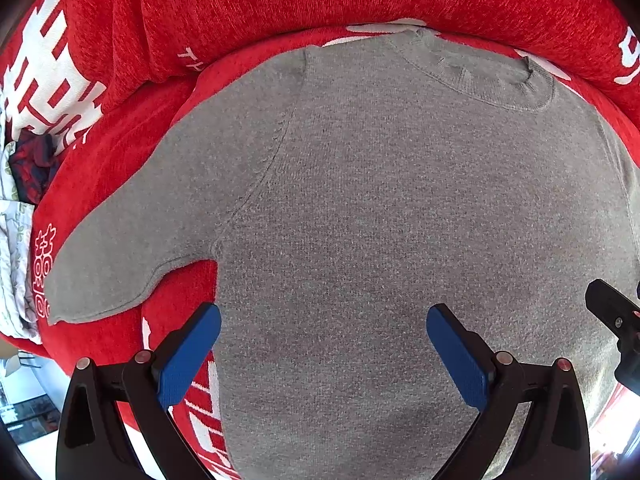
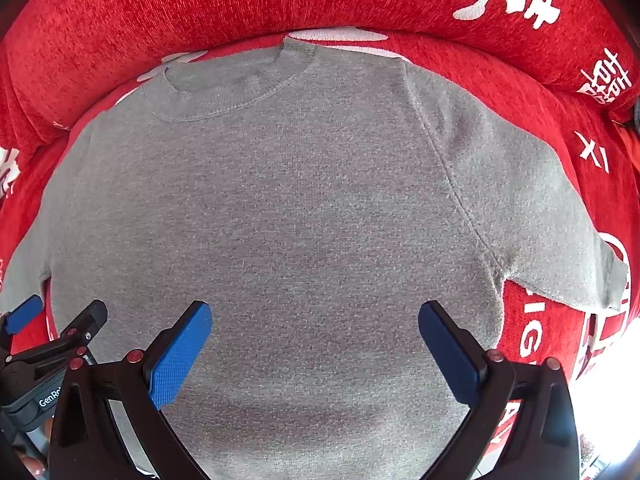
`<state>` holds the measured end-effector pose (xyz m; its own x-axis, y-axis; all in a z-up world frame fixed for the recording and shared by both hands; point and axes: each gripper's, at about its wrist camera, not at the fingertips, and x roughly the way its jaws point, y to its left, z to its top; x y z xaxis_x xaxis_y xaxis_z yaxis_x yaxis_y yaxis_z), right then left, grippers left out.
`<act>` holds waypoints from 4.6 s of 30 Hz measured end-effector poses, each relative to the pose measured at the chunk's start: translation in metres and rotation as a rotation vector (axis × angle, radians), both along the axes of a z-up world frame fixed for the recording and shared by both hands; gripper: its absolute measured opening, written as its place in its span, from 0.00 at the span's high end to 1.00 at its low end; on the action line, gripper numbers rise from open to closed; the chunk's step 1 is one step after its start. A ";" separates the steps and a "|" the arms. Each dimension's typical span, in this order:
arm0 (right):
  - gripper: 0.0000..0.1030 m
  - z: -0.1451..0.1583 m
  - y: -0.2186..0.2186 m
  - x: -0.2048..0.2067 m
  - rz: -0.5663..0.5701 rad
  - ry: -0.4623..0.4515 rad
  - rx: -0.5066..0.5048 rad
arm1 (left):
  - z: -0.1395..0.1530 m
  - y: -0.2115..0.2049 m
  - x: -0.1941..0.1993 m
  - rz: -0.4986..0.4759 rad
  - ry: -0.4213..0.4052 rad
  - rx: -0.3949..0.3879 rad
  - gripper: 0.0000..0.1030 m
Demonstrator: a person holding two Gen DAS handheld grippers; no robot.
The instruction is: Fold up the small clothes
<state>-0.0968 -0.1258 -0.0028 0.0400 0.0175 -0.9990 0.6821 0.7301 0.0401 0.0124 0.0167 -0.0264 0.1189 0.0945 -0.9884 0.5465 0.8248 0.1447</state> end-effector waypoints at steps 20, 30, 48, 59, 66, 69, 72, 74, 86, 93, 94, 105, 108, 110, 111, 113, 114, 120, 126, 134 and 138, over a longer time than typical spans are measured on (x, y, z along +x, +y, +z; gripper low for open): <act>0.00 -0.005 0.011 0.003 -0.002 -0.003 -0.009 | -0.006 0.011 0.006 0.018 0.028 -0.014 0.00; 0.00 -0.003 0.013 0.004 -0.003 -0.076 -0.011 | -0.011 0.020 0.016 0.031 0.040 -0.025 0.00; 0.00 0.012 0.036 0.017 0.033 -0.078 0.015 | -0.012 0.055 0.052 0.120 0.094 -0.219 0.00; 0.00 0.025 0.106 0.076 0.204 -0.130 -0.007 | -0.009 0.233 0.109 0.525 0.010 -0.506 0.00; 0.00 0.034 0.147 0.106 0.292 -0.139 0.116 | -0.038 0.345 0.130 0.836 -0.041 -0.694 0.00; 0.00 0.034 0.161 0.116 0.321 -0.137 0.146 | -0.037 0.347 0.139 0.856 -0.088 -0.724 0.00; 0.00 0.033 0.173 0.122 0.347 -0.127 0.156 | -0.037 0.341 0.152 0.863 -0.126 -0.728 0.01; 0.00 0.031 0.180 0.127 0.360 -0.125 0.155 | -0.037 0.343 0.163 0.885 -0.161 -0.709 0.10; 0.00 0.027 0.192 0.109 0.377 -0.141 0.192 | 0.006 0.311 0.171 0.646 -0.224 -0.714 0.89; 0.00 0.038 0.152 0.071 0.256 -0.184 0.183 | 0.070 0.188 0.160 0.304 -0.229 -0.833 0.89; 0.00 0.040 0.140 0.062 0.229 -0.191 0.173 | 0.078 0.160 0.154 0.243 -0.213 -0.856 0.89; 0.00 0.036 0.032 -0.045 -0.067 -0.189 0.117 | 0.050 -0.074 0.043 -0.189 0.008 -0.782 0.89; 0.00 0.025 0.007 -0.075 -0.135 -0.173 0.122 | 0.022 -0.104 0.017 -0.235 0.028 -0.661 0.88; 0.00 0.017 0.000 -0.088 -0.176 -0.160 0.129 | 0.006 -0.111 0.005 -0.258 0.028 -0.572 0.67; 0.00 0.014 -0.004 -0.093 -0.194 -0.155 0.134 | 0.002 -0.113 0.000 -0.265 0.009 -0.530 0.35; 0.00 0.011 -0.013 -0.102 -0.221 -0.151 0.140 | 0.005 -0.106 -0.006 -0.255 -0.067 -0.500 0.20; 0.00 0.011 -0.017 -0.103 -0.227 -0.150 0.138 | 0.010 -0.103 -0.007 -0.259 -0.077 -0.493 0.20; 0.00 0.035 -0.021 -0.077 -0.137 -0.167 0.032 | 0.046 -0.048 0.022 -0.233 -0.113 -0.488 0.20; 0.00 0.066 0.008 0.029 0.227 -0.214 -0.179 | 0.026 0.025 0.113 -0.029 -0.121 -0.327 0.20; 0.13 -0.003 0.055 0.134 0.631 0.011 -0.451 | -0.036 0.055 0.168 0.139 0.073 -0.333 0.27; 0.88 0.006 0.024 0.127 0.488 -0.070 -0.311 | -0.032 0.052 0.166 0.119 0.077 -0.365 0.41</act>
<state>0.0301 -0.1019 0.0033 0.1670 -0.2432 -0.9555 0.2668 0.9441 -0.1936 0.1788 0.0688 -0.0582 0.0529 -0.2562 -0.9652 0.4421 0.8726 -0.2074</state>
